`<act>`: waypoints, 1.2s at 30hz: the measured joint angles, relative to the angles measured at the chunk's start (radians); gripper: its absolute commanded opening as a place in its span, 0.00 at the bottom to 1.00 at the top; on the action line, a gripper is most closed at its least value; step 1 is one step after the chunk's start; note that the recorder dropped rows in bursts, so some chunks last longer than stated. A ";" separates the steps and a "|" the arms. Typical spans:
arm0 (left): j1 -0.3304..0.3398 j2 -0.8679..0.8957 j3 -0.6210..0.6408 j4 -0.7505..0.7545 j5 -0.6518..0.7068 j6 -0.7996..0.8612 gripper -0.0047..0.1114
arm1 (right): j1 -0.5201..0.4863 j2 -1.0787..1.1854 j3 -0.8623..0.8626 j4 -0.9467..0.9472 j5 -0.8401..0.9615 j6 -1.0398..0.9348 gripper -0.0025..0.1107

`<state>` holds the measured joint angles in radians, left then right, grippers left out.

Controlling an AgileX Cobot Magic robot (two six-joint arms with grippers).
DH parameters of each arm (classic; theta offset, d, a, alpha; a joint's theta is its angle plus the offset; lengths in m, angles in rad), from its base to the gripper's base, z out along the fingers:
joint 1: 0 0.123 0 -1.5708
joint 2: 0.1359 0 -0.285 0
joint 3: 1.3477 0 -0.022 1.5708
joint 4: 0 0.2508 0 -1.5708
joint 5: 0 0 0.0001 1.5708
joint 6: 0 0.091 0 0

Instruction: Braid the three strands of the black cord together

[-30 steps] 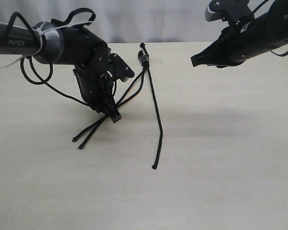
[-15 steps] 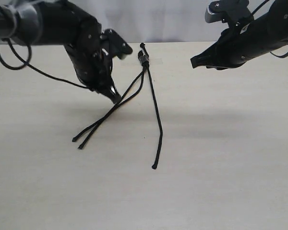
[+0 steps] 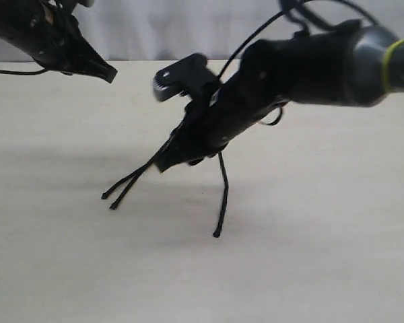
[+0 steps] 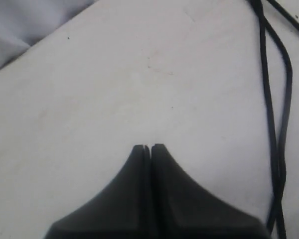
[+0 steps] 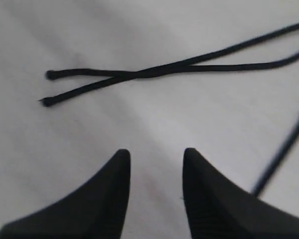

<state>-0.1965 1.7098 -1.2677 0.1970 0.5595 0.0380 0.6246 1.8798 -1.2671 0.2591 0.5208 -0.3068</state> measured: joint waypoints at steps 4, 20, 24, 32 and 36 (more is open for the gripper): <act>0.000 -0.076 0.023 0.012 -0.010 -0.002 0.04 | 0.137 0.155 -0.126 0.002 0.054 0.062 0.48; 0.000 -0.080 0.031 0.033 -0.019 -0.004 0.04 | 0.191 0.396 -0.421 -0.130 0.162 0.330 0.48; 0.000 -0.080 0.031 0.033 -0.021 -0.004 0.04 | 0.191 0.408 -0.423 -0.134 0.162 0.348 0.48; 0.000 -0.080 0.031 0.033 -0.021 -0.004 0.04 | 0.191 0.410 -0.423 -0.134 0.142 0.351 0.48; 0.000 -0.080 0.031 0.033 -0.021 -0.004 0.04 | 0.191 0.415 -0.423 -0.134 0.134 0.351 0.48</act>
<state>-0.1965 1.6300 -1.2367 0.2301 0.5386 0.0344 0.8159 2.2946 -1.6902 0.1254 0.6544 0.0438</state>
